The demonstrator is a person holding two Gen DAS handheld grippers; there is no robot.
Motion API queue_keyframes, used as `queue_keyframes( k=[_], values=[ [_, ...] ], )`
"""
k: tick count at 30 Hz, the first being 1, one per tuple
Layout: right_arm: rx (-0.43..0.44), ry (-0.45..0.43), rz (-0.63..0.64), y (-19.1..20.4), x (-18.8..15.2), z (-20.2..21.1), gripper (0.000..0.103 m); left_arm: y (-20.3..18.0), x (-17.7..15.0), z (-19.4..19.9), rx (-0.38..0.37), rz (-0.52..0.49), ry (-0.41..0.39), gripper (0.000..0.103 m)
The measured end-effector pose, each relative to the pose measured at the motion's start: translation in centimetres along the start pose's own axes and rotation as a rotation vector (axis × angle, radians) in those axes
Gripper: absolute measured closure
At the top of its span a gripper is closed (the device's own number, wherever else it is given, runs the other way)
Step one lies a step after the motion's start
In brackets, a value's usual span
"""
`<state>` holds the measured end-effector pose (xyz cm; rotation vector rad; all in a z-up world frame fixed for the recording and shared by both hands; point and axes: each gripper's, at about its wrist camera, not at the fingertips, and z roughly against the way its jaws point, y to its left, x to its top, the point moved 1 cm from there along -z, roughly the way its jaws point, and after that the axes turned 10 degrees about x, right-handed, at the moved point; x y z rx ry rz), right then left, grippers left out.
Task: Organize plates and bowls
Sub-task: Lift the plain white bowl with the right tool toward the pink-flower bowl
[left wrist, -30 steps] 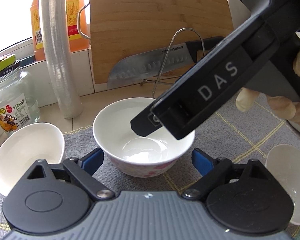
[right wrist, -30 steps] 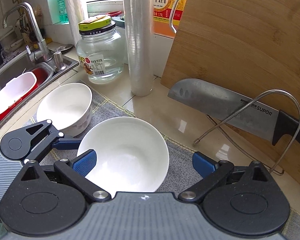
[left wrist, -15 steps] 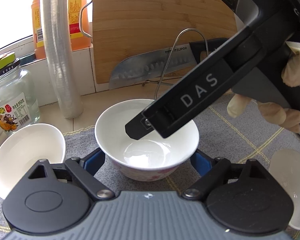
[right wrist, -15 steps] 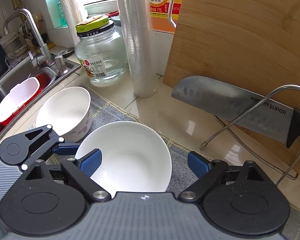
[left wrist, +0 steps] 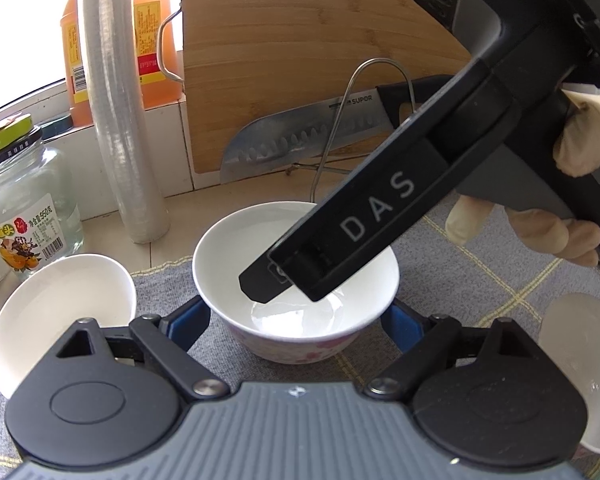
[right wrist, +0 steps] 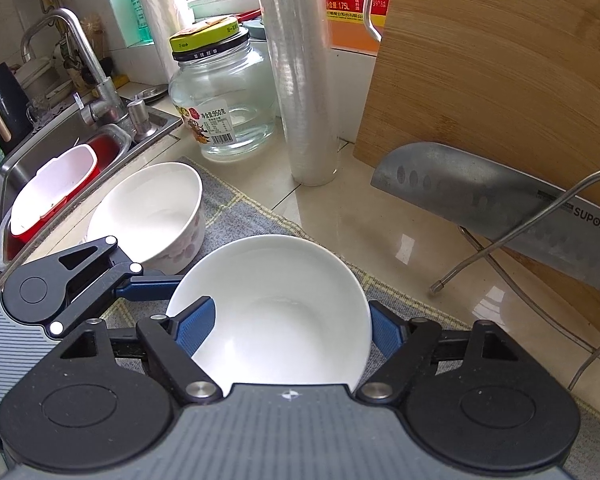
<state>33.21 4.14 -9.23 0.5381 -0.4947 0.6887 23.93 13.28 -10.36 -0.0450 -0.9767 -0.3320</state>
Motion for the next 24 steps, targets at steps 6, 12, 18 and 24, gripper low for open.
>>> queue_keyframes(
  k=[6, 12, 18, 24],
  values=[
    [0.009, 0.008, -0.014, -0.1, -0.1, 0.1, 0.017, -0.3, 0.0, 0.2, 0.011, -0.023, -0.009, 0.012],
    [0.026, 0.025, -0.039, -0.4, 0.0, 0.2, 0.017, -0.3, 0.1, 0.3, 0.008, -0.030, -0.008, 0.012],
    [0.088, 0.040, -0.127, -1.4, 0.5, 0.5, 0.016, 0.0, 0.2, 0.4, -0.003, -0.038, 0.006, 0.012],
    [0.108, 0.029, -0.156, -1.9, 0.7, 0.5, 0.016, 0.2, 0.2, 0.3, -0.008, -0.038, 0.005, 0.012]
  ],
)
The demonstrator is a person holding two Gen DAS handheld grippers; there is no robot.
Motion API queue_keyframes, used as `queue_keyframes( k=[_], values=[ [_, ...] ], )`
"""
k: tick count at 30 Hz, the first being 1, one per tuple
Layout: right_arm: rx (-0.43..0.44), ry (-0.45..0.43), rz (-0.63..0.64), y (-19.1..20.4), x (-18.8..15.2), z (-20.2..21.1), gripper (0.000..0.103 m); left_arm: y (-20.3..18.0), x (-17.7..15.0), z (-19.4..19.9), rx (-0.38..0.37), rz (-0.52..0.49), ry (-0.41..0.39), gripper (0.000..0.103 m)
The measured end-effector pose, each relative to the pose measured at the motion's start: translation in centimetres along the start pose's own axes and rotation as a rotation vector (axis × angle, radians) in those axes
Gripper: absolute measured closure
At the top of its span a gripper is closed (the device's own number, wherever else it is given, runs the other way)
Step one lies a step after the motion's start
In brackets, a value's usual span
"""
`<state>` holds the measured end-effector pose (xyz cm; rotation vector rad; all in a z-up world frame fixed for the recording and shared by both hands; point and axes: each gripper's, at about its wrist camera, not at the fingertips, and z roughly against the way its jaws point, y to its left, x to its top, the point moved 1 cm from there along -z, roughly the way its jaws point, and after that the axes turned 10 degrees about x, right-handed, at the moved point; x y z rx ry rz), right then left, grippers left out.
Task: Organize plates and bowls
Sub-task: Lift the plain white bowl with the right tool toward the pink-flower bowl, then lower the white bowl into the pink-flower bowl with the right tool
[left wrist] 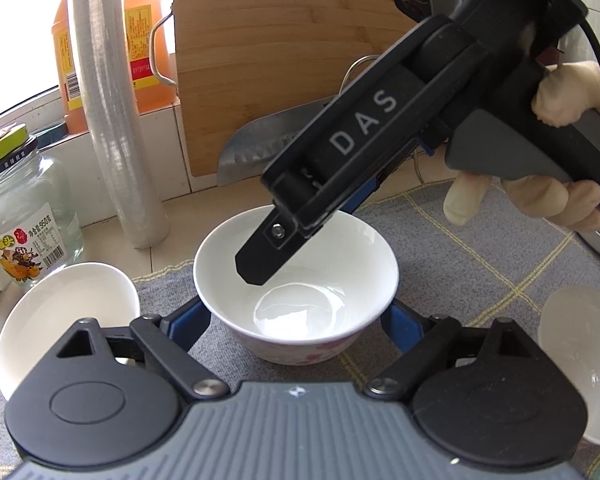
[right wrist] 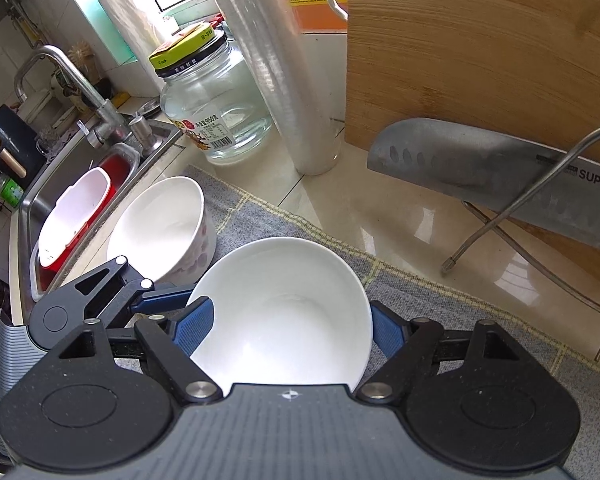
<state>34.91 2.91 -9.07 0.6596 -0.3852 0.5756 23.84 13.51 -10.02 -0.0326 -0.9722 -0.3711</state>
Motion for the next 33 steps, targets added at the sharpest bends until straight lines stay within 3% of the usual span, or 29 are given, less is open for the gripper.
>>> queue_keyframes(
  k=[14, 33],
  values=[
    [0.005, -0.014, 0.004, 1.1, -0.3, 0.7, 0.016, 0.3, 0.1, 0.7, -0.021, -0.006, 0.010, 0.012],
    [-0.044, -0.056, -0.042, 6.1, -4.0, 6.2, 0.016, -1.4, 1.5, 7.6, -0.106, -0.063, 0.009, 0.012]
  ],
)
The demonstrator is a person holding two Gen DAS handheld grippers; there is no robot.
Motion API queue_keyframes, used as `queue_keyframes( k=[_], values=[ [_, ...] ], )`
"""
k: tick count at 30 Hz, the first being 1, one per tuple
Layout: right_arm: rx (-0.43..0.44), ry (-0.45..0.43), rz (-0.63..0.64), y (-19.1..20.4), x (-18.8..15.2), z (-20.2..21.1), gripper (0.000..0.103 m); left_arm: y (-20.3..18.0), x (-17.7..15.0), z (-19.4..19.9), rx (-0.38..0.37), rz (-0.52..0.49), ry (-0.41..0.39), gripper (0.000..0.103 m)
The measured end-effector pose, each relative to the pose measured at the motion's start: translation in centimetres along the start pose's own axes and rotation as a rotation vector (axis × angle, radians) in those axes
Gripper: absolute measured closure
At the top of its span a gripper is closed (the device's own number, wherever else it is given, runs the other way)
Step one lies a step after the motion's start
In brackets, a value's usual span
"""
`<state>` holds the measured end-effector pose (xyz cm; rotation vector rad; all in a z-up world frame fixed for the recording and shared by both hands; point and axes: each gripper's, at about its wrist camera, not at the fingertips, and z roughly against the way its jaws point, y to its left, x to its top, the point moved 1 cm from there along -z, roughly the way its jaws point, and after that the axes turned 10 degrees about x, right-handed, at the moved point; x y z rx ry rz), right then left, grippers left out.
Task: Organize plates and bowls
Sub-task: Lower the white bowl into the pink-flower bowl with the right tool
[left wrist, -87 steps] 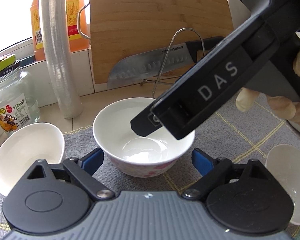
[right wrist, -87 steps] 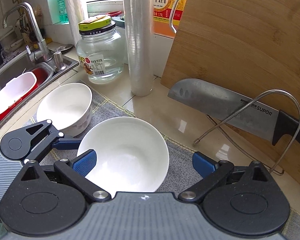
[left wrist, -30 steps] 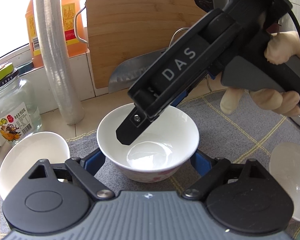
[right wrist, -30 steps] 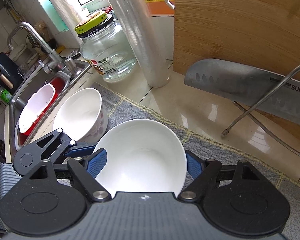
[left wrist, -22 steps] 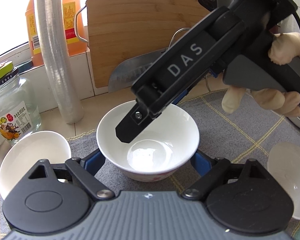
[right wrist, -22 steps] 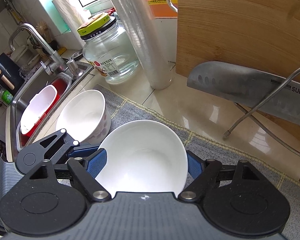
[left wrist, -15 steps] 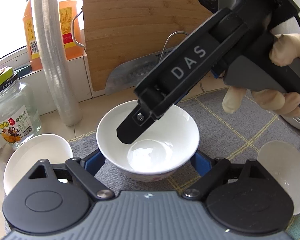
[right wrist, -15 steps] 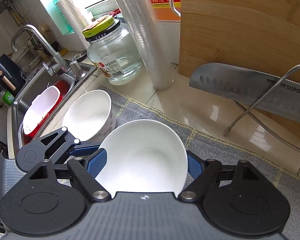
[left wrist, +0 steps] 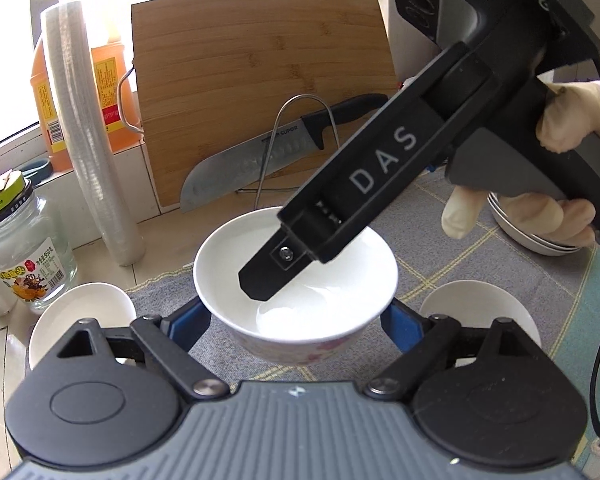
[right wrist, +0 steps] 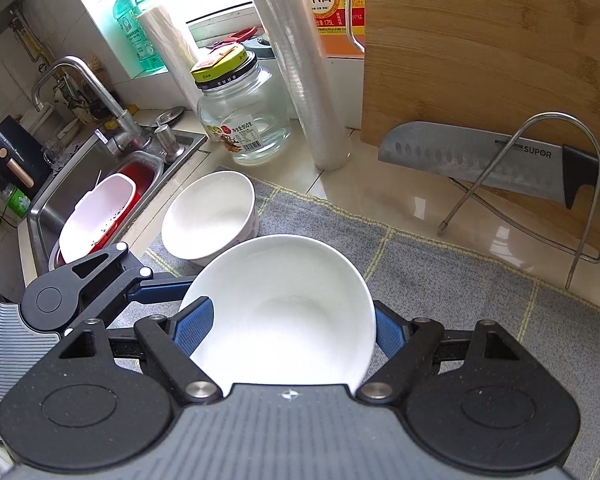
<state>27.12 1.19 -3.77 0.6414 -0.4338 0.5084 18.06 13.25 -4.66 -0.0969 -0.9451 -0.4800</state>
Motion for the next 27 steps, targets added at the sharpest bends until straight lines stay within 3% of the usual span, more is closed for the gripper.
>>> queue_keyframes(
  k=[13, 27],
  values=[
    [-0.046, -0.063, -0.051, 2.0, -4.9, 4.6, 0.014, -3.3, -0.3, 3.6, -0.072, -0.076, -0.013, 0.012],
    [-0.110, -0.106, -0.120, 1.8, -8.8, 7.8, 0.012, -6.7, -0.6, 4.2, -0.164, -0.130, -0.016, 0.012]
  ],
)
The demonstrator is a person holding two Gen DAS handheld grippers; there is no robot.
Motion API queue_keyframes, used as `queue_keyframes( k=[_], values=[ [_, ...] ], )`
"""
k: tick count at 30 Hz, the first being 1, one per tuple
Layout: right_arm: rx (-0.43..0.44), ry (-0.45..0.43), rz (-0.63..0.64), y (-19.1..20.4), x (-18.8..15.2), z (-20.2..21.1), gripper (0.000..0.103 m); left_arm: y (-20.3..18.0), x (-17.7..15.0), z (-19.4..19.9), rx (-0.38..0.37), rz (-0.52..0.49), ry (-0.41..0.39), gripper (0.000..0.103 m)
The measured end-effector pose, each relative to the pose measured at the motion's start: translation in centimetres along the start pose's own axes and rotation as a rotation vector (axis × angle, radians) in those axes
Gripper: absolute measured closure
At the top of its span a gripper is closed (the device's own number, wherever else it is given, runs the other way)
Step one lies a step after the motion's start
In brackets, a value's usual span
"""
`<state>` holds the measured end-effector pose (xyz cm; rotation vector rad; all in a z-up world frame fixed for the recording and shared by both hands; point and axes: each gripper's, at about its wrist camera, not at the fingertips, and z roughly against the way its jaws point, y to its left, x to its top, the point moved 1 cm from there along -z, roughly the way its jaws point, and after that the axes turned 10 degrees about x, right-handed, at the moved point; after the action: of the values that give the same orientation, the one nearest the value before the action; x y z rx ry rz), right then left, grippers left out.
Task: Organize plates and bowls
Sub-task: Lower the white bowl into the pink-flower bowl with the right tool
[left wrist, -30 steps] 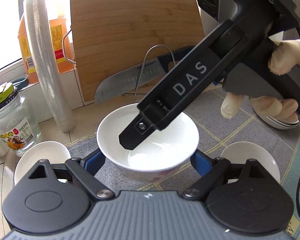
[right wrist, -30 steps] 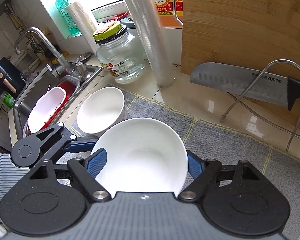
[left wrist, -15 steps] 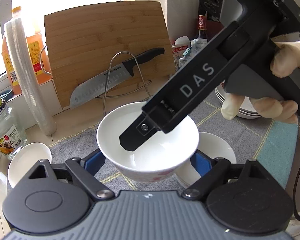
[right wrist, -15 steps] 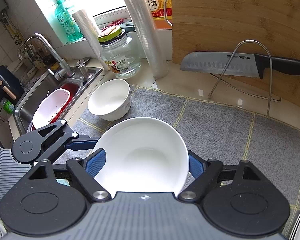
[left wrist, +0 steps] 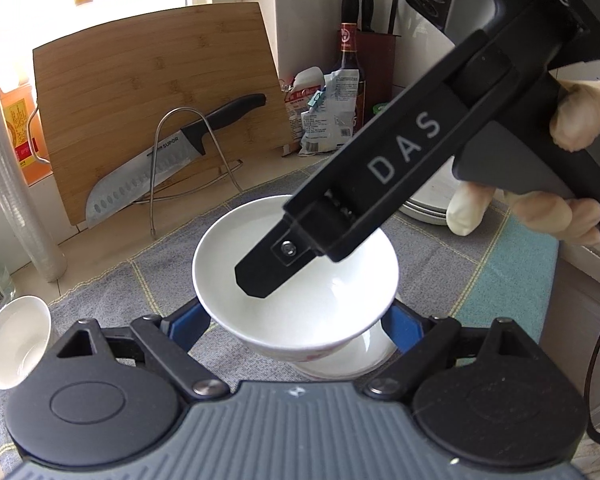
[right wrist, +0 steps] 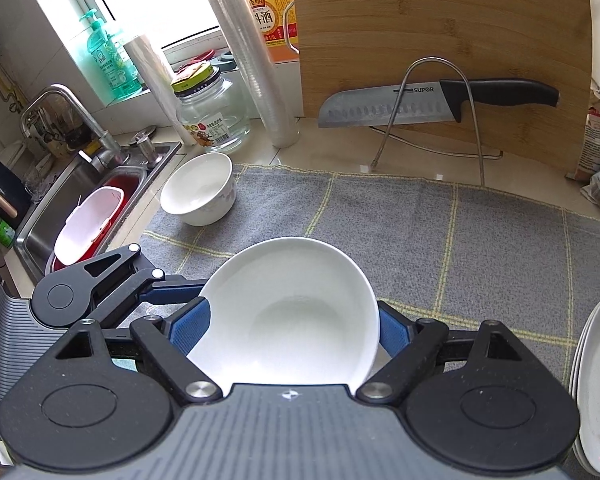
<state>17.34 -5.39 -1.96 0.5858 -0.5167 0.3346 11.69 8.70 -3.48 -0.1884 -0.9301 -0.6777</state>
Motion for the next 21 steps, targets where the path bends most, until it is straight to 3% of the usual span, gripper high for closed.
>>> queue_keyframes(
  k=[21],
  values=[
    [-0.025, 0.024, -0.083, -2.5, -2.4, -0.5, 0.012, -1.7, -0.5, -2.2, -0.062, -0.027, 0.060, 0.012]
  ],
)
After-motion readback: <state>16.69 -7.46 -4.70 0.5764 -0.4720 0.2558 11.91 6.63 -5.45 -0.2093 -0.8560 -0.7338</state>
